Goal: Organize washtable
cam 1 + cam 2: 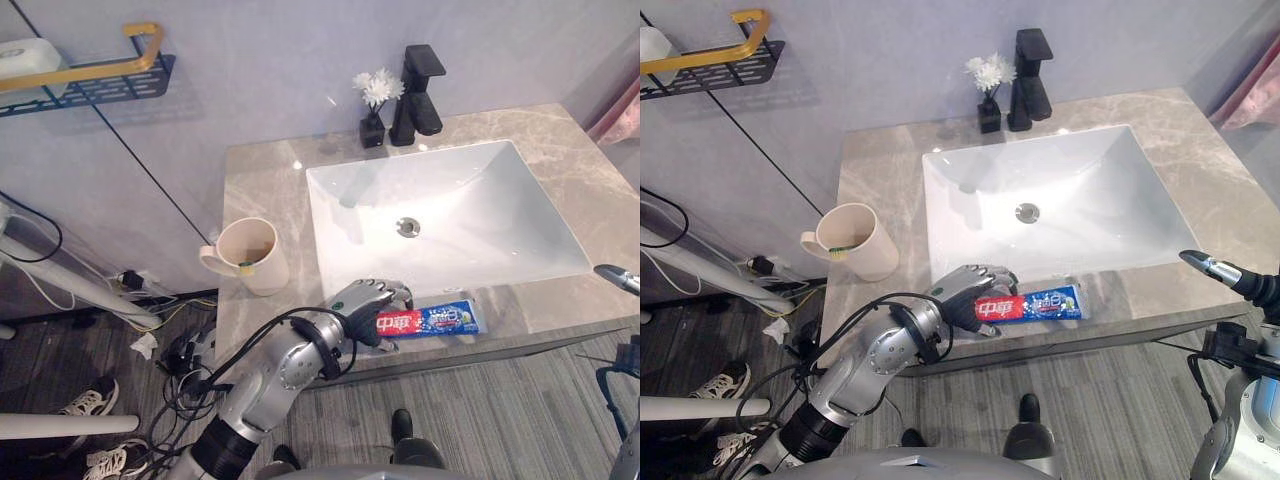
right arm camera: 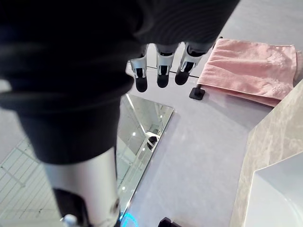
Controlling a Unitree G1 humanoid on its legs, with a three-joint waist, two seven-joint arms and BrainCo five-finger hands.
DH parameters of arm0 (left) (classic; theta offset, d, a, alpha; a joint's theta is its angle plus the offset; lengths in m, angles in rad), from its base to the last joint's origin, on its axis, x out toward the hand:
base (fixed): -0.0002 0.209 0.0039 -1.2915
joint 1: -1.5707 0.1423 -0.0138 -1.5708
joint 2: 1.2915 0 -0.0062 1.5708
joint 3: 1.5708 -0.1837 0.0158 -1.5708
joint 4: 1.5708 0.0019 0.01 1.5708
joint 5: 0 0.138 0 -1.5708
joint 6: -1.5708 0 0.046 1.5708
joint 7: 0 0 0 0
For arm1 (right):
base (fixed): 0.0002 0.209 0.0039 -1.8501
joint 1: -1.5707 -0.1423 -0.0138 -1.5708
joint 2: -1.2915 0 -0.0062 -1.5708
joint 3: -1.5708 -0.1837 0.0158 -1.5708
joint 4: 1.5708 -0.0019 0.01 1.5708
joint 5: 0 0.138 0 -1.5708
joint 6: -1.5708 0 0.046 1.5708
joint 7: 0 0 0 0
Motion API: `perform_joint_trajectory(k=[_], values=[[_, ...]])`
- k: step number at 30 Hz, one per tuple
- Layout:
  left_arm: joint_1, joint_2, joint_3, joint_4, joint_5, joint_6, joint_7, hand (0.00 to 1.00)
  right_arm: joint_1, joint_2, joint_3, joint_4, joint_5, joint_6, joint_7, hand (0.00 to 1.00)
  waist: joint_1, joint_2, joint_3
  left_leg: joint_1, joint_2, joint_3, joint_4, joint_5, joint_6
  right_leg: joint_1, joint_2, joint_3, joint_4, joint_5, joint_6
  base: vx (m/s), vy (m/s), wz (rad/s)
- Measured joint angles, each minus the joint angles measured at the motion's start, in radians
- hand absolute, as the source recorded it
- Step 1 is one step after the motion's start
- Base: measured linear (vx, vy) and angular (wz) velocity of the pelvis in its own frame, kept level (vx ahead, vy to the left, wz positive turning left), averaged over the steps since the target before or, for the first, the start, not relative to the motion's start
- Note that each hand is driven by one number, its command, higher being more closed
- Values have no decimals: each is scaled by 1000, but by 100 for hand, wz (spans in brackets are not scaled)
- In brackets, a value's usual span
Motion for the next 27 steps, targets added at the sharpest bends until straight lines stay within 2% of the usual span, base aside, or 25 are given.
perform_joint_trajectory(k=[6, 19, 27], values=[[-6, -23, 9, 0, 0, -1, 18, 100, -4, 19, -6, -1, 1, 0, -9, 0, 0, 7, 20, 0, 0, 1, -1, 0, 0, 0, 0, 0, -1, 0, 0, 0, 0, 0], [88, -33, 9, -7, -19, -69, 28, 100, -5, 34, -6, -39, 8, -2, -18, 0, 4, 10, 23, 3, 0, 2, -7, 0, 0, 1, 1, 0, -3, 0, 0, 0, 0, 0], [112, -37, 3, -2, -21, -77, 35, 100, -5, 53, -5, -39, 8, -2, -39, 0, 5, 10, 23, 10, -1, -1, -9, 0, -1, 11, 1, -6, -4, 0, 0, -1, -1, 0]])
